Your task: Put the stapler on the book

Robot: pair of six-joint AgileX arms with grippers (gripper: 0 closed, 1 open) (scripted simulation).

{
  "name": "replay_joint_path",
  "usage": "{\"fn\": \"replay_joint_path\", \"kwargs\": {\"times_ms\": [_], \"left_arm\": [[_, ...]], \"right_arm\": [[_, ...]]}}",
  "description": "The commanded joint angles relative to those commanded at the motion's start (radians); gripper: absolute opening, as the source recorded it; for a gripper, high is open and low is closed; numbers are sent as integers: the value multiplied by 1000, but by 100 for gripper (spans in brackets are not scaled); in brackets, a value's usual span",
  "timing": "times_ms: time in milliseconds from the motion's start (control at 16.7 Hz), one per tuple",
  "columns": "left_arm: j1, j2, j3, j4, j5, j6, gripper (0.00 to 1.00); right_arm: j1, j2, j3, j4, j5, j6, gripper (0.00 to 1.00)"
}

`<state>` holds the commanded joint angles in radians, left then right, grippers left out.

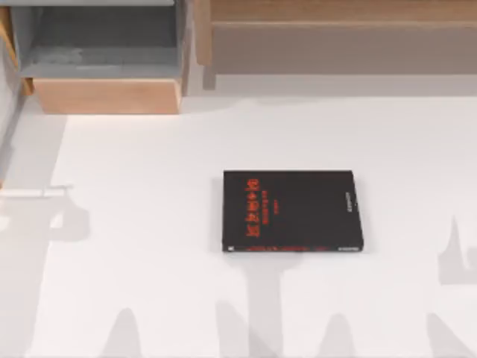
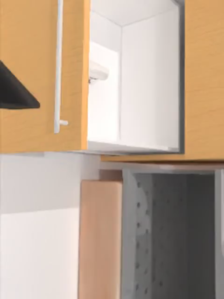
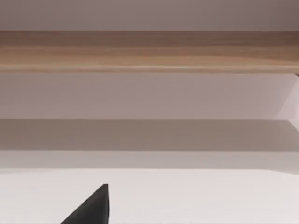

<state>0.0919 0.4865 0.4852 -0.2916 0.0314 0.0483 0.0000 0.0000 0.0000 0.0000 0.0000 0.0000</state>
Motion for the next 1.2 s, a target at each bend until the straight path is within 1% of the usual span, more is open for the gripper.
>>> {"fn": "replay_joint_path", "kwargs": {"times_ms": [240,900,1200], "left_arm": [[63,380,377,-224,17,47,100],[219,1547,1539,-894,30,235,100],[251,1963,1967,-1117,23,319,100]], "right_arm": [[0,0,0,0,0,0,100],[0,0,0,0,0,0,100],[0,0,0,0,0,0,100]]}}
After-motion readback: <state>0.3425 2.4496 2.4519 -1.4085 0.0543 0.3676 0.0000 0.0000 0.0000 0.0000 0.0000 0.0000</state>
